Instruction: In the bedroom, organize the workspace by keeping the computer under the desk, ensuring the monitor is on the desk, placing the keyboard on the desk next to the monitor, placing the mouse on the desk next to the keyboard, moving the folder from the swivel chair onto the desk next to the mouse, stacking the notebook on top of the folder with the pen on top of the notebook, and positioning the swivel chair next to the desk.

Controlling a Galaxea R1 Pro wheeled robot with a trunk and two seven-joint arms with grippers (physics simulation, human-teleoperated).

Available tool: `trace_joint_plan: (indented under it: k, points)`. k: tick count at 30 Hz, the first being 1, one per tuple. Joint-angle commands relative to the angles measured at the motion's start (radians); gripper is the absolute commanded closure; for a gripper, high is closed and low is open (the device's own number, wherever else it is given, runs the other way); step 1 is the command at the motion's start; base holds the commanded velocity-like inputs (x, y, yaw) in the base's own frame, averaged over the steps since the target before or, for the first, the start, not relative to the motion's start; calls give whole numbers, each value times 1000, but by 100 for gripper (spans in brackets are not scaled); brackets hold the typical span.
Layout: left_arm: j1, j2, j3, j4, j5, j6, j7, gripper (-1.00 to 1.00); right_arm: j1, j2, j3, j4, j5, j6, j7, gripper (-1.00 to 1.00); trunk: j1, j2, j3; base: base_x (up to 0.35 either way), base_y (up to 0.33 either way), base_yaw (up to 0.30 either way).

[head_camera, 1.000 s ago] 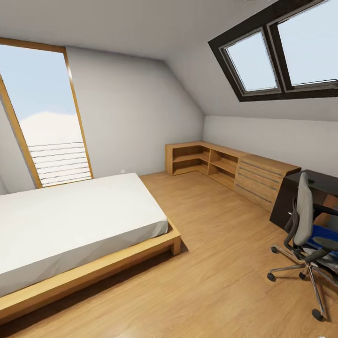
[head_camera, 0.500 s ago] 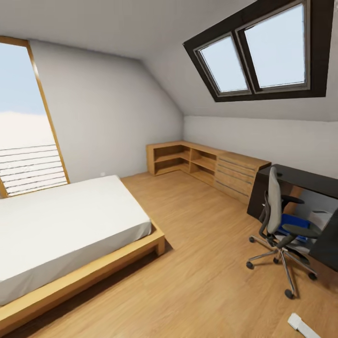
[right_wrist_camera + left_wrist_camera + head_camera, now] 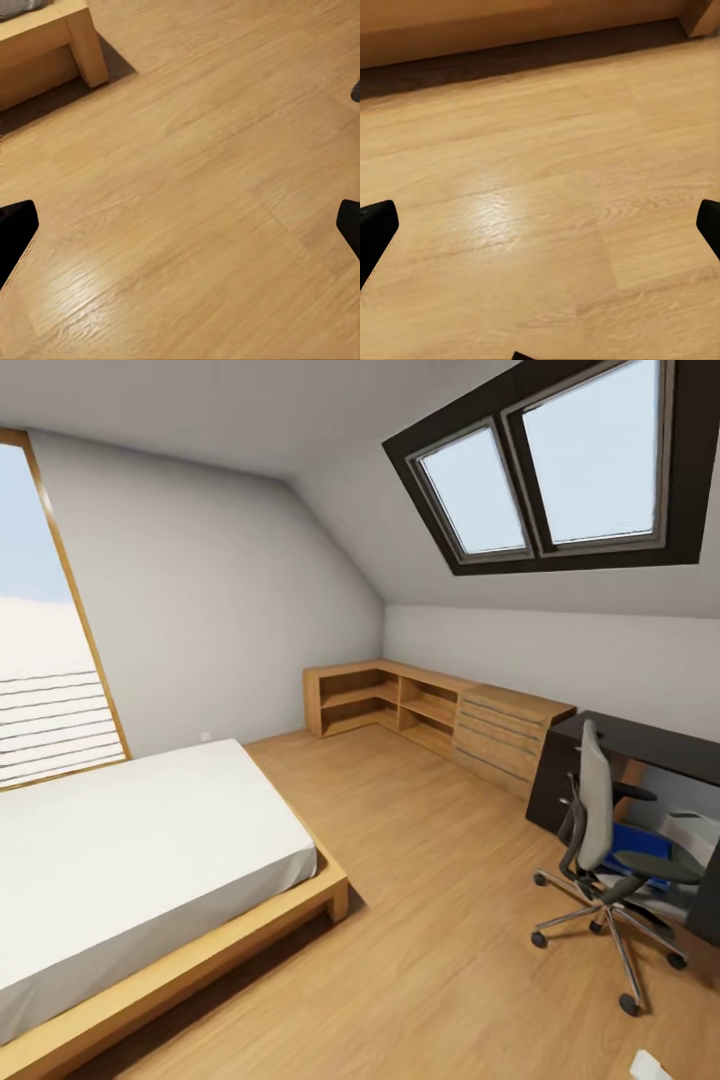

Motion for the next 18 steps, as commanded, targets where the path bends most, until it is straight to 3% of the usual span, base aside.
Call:
trace_joint_plan:
  k: [1, 8, 18]
  points:
    - [0, 0, -1, -1, 5, -2, 0, -100, -1, 0, 0, 1, 0, -3, 0, -100, 1, -1, -1, 314, 195, 0]
    - [0, 0, -2, -1, 5, -2, 0, -100, -1, -1, -1, -1, -2, -3, -2, -100, 1, -1, -1, 146, 97, -33]
    - [0, 0, 0, -1, 5, -2, 0, -100, -1, 0, -3, -2, -7, 5, -2, -100, 1, -1, -1, 39, 14, -249]
